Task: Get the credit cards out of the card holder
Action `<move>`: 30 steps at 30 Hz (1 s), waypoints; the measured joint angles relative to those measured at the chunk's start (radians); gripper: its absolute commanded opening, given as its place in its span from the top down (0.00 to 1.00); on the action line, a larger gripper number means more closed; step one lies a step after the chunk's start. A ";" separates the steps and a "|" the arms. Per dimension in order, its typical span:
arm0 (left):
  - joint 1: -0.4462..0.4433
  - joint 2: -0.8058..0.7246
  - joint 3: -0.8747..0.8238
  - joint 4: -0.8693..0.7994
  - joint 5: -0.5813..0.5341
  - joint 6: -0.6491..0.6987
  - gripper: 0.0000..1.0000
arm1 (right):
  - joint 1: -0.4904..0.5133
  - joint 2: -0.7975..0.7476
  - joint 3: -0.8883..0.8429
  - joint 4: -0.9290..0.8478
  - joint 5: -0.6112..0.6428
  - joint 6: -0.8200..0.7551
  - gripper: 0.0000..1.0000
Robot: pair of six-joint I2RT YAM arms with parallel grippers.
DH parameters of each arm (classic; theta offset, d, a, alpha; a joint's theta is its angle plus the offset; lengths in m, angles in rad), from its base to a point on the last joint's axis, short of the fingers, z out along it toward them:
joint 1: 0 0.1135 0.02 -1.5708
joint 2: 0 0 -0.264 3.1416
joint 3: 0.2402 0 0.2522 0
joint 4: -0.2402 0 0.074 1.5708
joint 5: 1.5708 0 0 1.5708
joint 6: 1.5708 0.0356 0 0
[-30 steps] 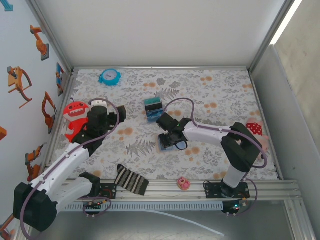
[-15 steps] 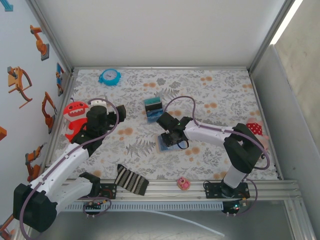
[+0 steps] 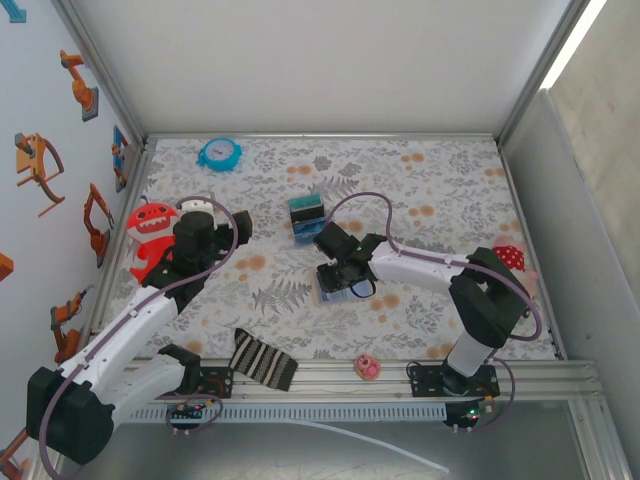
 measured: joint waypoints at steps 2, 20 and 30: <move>0.000 0.000 0.000 0.000 0.000 0.000 0.03 | 0.000 0.000 0.000 0.002 -0.003 0.001 0.71; 0.000 0.019 0.004 -0.006 0.000 -0.002 0.03 | 0.095 0.022 0.043 -0.084 0.069 0.023 0.48; 0.000 0.039 0.004 -0.006 0.000 -0.011 0.03 | 0.106 0.096 0.059 -0.109 0.094 0.021 0.54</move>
